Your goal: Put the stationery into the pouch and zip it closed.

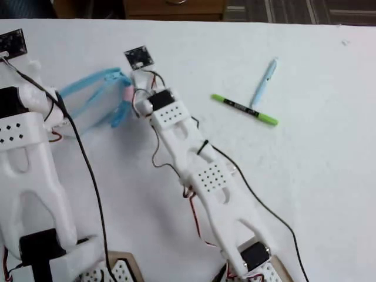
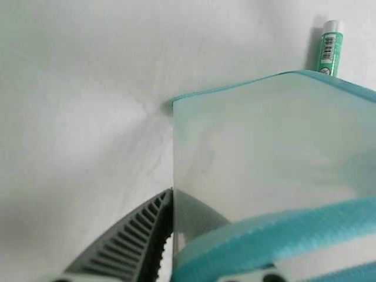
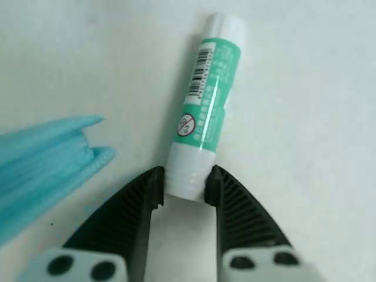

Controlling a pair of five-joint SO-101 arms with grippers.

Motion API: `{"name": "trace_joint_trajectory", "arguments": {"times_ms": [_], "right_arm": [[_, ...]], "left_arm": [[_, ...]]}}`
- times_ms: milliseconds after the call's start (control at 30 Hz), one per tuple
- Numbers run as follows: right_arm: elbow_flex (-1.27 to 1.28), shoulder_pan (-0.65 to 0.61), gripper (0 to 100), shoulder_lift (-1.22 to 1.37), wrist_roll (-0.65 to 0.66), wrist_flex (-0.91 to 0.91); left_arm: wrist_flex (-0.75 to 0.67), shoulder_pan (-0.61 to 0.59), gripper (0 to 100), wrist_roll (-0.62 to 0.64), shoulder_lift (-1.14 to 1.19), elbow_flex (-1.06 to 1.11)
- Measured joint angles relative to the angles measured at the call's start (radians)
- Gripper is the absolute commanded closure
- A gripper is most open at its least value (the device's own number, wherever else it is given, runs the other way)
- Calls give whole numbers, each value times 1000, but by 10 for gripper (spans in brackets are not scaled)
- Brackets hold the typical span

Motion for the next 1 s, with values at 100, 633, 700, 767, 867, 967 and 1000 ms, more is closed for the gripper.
{"name": "trace_joint_trajectory", "arguments": {"times_ms": [100, 633, 700, 767, 867, 967, 1000], "right_arm": [[2, 9, 981, -35, 2, 110], [262, 123, 980, -270, 11, 516], [405, 118, 976, -361, 11, 516], [554, 117, 933, -450, 11, 516], [753, 117, 788, -532, 11, 516], [893, 117, 653, -568, 11, 516], [918, 117, 625, -578, 11, 516]], "left_arm": [[0, 0, 976, -2, 0, 0], [0, 0, 976, -2, 0, 0], [0, 0, 976, -2, 0, 0], [0, 0, 976, -2, 0, 0], [0, 0, 976, -2, 0, 0], [0, 0, 976, -2, 0, 0], [0, 0, 976, -2, 0, 0]]}}
